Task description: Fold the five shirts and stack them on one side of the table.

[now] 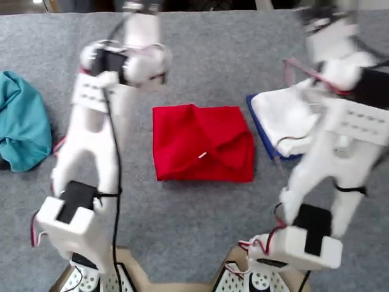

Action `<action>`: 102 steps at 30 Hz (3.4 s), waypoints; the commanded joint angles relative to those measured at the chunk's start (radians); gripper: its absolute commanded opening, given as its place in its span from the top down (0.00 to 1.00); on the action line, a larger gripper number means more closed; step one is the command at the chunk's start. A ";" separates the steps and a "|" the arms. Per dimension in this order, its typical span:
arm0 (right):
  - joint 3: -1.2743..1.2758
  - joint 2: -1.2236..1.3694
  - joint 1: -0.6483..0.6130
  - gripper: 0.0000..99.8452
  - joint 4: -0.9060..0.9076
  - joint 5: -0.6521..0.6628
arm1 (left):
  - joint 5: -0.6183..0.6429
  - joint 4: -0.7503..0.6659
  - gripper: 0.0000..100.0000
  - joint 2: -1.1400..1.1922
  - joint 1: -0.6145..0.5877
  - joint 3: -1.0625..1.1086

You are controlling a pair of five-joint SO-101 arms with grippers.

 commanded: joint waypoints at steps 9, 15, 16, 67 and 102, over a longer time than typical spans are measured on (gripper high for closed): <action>0.588 -0.073 -0.348 0.99 -0.219 -0.150 | -0.009 -0.405 0.97 -0.457 -0.116 0.921; 0.657 0.022 -0.364 0.99 -0.321 -0.232 | 0.000 -0.815 0.97 -0.601 -0.116 1.440; 0.653 0.053 -0.364 0.99 -0.328 -0.253 | 0.000 -0.865 0.97 -0.603 -0.116 1.489; 0.378 0.383 -0.493 0.99 -0.269 -0.304 | 0.002 -1.169 0.97 -0.594 -0.137 1.753; -0.510 0.783 -0.235 0.99 0.011 -0.344 | 0.002 -1.171 0.97 -0.594 -0.137 1.753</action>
